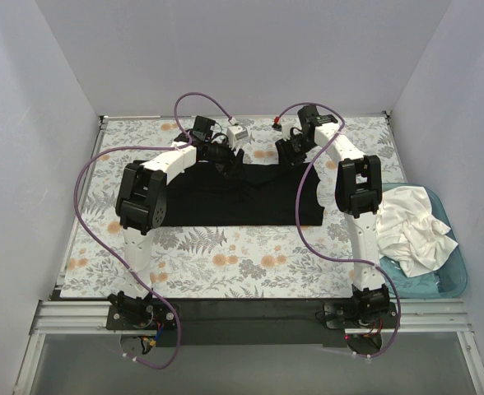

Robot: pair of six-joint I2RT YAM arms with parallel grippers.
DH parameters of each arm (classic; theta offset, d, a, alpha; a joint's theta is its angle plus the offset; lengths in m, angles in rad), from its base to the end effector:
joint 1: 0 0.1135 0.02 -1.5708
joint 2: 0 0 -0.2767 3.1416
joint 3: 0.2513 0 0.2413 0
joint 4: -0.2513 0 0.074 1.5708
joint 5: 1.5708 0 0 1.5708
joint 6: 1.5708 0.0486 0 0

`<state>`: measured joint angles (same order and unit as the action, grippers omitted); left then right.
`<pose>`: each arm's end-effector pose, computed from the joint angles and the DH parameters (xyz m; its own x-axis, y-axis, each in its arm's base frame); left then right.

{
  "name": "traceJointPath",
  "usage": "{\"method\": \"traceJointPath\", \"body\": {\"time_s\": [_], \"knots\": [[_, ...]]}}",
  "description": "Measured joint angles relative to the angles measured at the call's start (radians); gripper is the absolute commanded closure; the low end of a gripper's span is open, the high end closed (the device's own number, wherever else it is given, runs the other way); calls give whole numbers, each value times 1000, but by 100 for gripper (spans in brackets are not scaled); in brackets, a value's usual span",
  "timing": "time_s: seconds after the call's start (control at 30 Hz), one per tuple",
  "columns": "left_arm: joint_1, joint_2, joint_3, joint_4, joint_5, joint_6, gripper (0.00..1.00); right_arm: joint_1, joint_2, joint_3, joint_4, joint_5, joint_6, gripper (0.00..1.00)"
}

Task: Fold and stack the t-shirts
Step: Fold the tshirt

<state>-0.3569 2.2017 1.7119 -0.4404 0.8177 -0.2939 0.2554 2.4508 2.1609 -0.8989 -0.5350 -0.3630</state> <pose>0.4390 -0.2015 0.1940 -0.9066 0.1266 -0.4026 0.4021 0.5486 -0.7330 0.4945 0.1547 0.1730 -0.6969 -0.4976 -0.5165 -0.6939 0.6500 0.3099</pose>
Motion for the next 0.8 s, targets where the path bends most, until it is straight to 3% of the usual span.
{"method": "traceJointPath", "body": {"time_s": [0.1,0.17,0.37,0.57,0.8], "knots": [[-2,0,0,-7,-2,6,40,0,0,0,9,-11,6,64],[-2,0,0,-9,-3,11,42,0,0,0,11,-17,9,71],[-5,0,0,-25,-2,20,57,0,0,0,13,-27,19,90],[-8,0,0,-37,6,30,41,0,0,0,13,-45,21,99],[-8,0,-1,-49,27,30,44,0,-2,0,13,-63,21,99]]}}
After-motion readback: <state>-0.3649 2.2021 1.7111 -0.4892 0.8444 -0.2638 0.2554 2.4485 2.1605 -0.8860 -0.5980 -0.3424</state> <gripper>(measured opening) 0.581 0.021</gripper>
